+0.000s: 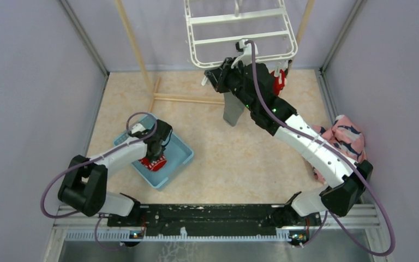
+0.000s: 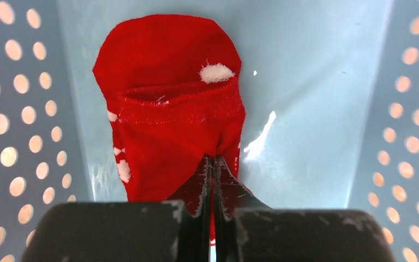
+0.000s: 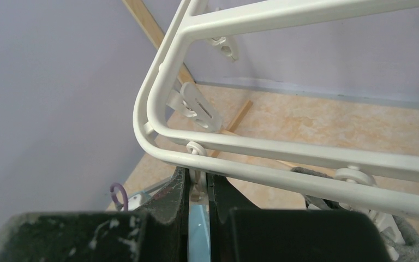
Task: Clip the socks to the hanger
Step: Pick up the sock from the bin.
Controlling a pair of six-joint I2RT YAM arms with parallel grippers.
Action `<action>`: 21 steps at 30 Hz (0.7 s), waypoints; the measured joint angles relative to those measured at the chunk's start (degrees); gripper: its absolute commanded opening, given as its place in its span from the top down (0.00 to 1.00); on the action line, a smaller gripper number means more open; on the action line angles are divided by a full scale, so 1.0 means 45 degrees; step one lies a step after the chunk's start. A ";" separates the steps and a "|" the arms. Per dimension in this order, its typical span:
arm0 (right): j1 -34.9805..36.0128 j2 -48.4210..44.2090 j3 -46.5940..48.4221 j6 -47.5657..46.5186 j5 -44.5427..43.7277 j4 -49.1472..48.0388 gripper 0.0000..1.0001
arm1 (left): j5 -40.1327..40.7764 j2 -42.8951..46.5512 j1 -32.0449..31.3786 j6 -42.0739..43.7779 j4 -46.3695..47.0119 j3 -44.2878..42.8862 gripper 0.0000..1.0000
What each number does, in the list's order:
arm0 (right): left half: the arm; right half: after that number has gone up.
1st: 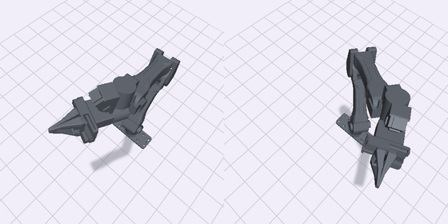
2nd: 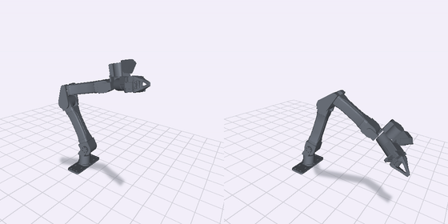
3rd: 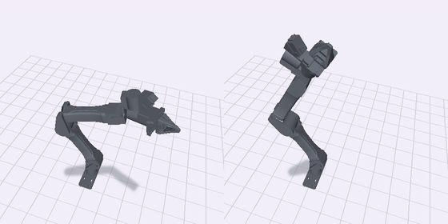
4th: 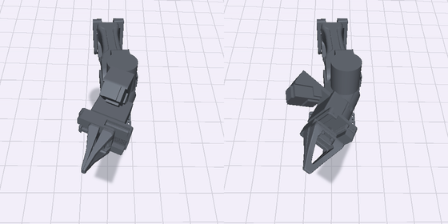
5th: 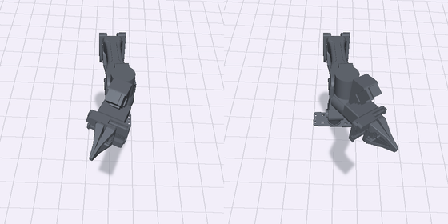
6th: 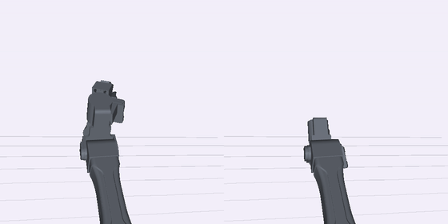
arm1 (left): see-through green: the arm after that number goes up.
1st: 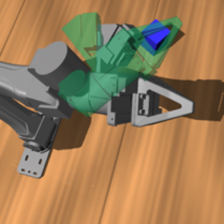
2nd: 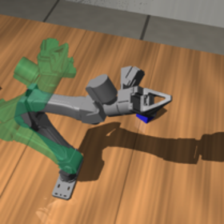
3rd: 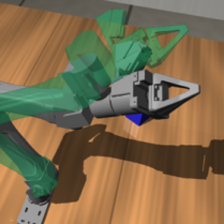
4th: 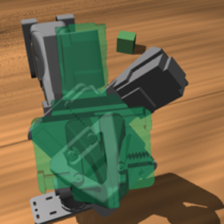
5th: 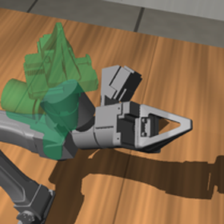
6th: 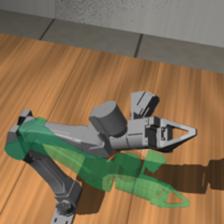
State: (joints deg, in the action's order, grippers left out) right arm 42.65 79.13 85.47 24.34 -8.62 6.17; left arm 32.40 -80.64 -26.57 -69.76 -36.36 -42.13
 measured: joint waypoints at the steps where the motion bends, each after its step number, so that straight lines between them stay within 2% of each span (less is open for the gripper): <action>1: -0.0010 0.0000 0.0000 0.0010 0.0015 -0.0005 1.00 | -0.0117 0.0058 0.0000 0.0311 0.0073 -0.0049 1.00; 6: -0.0019 -0.0005 -0.0034 0.0087 0.0049 -0.0087 1.00 | -0.0413 0.1564 -0.0204 0.2006 0.0369 -0.0797 1.00; 12: -0.0039 -0.0034 -0.0243 0.0194 0.0058 -0.0199 1.00 | -0.0889 0.4250 -0.0311 0.4391 0.2229 -0.1443 1.00; 21: -0.0044 -0.0034 -0.0262 0.0291 0.0083 -0.0223 1.00 | -0.2467 0.4085 -0.0287 0.5921 0.3327 -0.1676 1.00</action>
State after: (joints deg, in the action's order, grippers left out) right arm 42.46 78.98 84.29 25.65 -8.25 5.17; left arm 21.30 -62.26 -27.86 -43.11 -21.39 -49.67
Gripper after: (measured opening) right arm 0.074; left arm 0.005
